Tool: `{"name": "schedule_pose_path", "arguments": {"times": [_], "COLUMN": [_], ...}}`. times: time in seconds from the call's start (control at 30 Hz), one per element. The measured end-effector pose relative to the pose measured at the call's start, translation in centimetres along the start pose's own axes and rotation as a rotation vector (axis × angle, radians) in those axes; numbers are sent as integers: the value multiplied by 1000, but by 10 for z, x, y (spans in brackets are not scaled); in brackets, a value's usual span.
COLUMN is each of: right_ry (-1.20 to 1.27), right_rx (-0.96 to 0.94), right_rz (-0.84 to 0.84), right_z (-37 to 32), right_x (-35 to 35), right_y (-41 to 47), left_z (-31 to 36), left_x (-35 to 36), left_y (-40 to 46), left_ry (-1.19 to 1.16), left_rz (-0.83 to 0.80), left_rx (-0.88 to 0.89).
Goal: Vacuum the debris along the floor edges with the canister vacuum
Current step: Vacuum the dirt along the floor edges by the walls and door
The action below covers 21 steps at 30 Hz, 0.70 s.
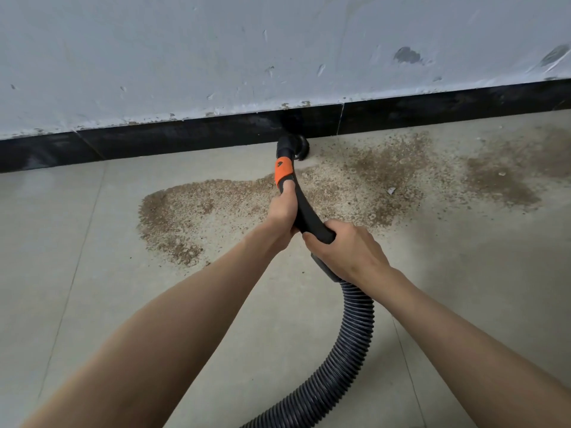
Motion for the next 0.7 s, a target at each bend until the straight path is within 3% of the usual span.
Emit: {"name": "schedule_pose_path", "arguments": {"times": [0.27,0.5,0.7], "right_ry": [-30,30,224], "right_rx": [-176,-146,-54], "right_rz": [-92,-103,-82], "right_z": [-54,-39,-1], "right_x": [28,35,36], "right_y": [20,26,27], "left_z": [21,21,8], "left_x": [-67,-60,-25], "left_y": [4,8,23], "left_ry": [-70,42,260], "left_rz": [222,177,180], "left_rx": [79,70,112]}}
Point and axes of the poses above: each hand's wrist, its own y-axis towards the middle knuckle, its own x-axis out of the palm, z = x × y, the point moved 2 cm from there along y, towards the middle knuckle, and after that the axes turned 8 degrees about -x, right-handed, at the moved point
